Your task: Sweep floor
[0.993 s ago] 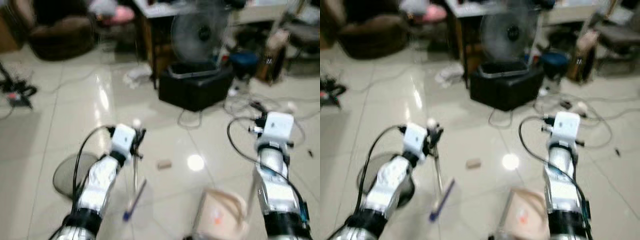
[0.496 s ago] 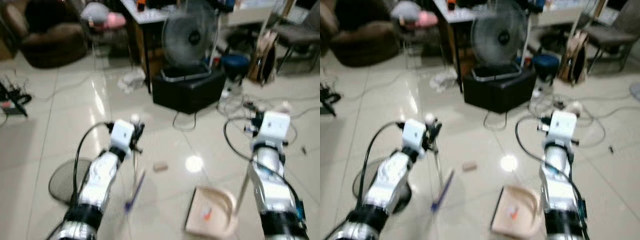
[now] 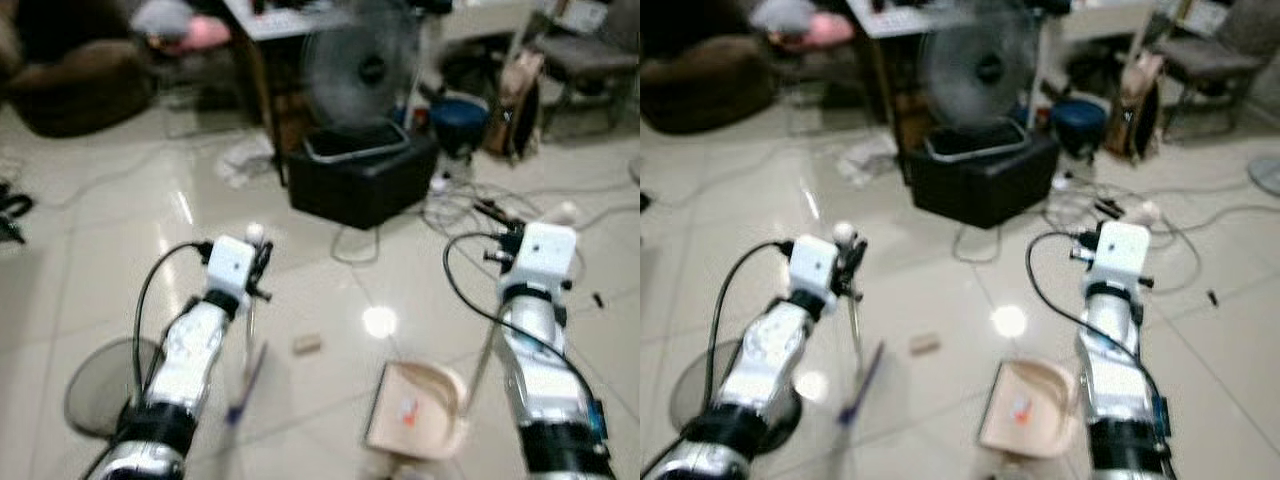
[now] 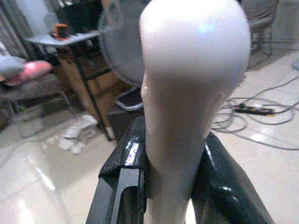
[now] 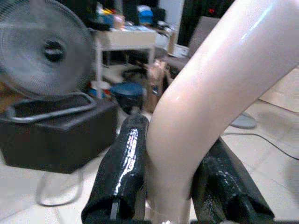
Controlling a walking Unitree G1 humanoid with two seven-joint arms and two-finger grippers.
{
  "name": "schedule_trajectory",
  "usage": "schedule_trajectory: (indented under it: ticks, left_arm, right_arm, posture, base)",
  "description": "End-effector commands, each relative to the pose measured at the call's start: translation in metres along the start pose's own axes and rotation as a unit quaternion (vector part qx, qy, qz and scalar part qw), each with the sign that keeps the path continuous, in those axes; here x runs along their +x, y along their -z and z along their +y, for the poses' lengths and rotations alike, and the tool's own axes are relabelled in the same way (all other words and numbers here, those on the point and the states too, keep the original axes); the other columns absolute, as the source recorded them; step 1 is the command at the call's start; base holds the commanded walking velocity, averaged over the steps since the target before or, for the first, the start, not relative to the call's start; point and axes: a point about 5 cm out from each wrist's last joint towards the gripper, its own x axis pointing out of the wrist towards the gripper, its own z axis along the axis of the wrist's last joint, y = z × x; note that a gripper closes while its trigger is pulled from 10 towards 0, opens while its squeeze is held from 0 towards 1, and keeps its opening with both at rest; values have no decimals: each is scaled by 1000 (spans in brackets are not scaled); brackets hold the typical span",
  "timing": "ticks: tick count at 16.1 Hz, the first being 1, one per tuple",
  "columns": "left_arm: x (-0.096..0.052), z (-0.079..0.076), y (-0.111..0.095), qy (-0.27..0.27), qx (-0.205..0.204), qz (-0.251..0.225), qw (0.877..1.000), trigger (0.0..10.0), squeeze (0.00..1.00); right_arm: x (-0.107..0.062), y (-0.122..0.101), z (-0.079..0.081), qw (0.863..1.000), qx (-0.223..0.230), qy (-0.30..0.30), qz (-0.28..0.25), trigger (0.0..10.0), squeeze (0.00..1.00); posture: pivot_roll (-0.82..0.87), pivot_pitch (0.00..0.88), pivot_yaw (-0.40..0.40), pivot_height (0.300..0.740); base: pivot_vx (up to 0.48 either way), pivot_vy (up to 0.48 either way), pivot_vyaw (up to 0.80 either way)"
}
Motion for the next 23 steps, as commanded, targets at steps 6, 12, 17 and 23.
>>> schedule_trajectory:
  ticks: [6,12,17,23]
  left_arm:
    - [6,7,-13,-9,15,-31,999,10000,0]
    - [7,10,-12,-12,19,-26,999,10000,0]
    - [9,11,-13,-12,21,-26,999,10000,0]
    - [9,12,-13,-9,27,-26,999,10000,0]
  right_arm:
    - [4,-10,1,1000,-2,-3,-29,10000,0]
    - [3,-6,3,999,-35,-14,-24,10000,0]
    - [4,-4,0,999,-30,-4,-27,10000,0]
    - [2,-1,5,999,-24,-9,-24,10000,0]
  posture:
    - [-50,0,30,740]
    - [-47,0,34,740]
    - [-45,0,40,740]
    - [-36,0,60,740]
  base:
    - [372,0,0]
    - [372,0,158]
    - [372,0,409]
    - [372,0,0]
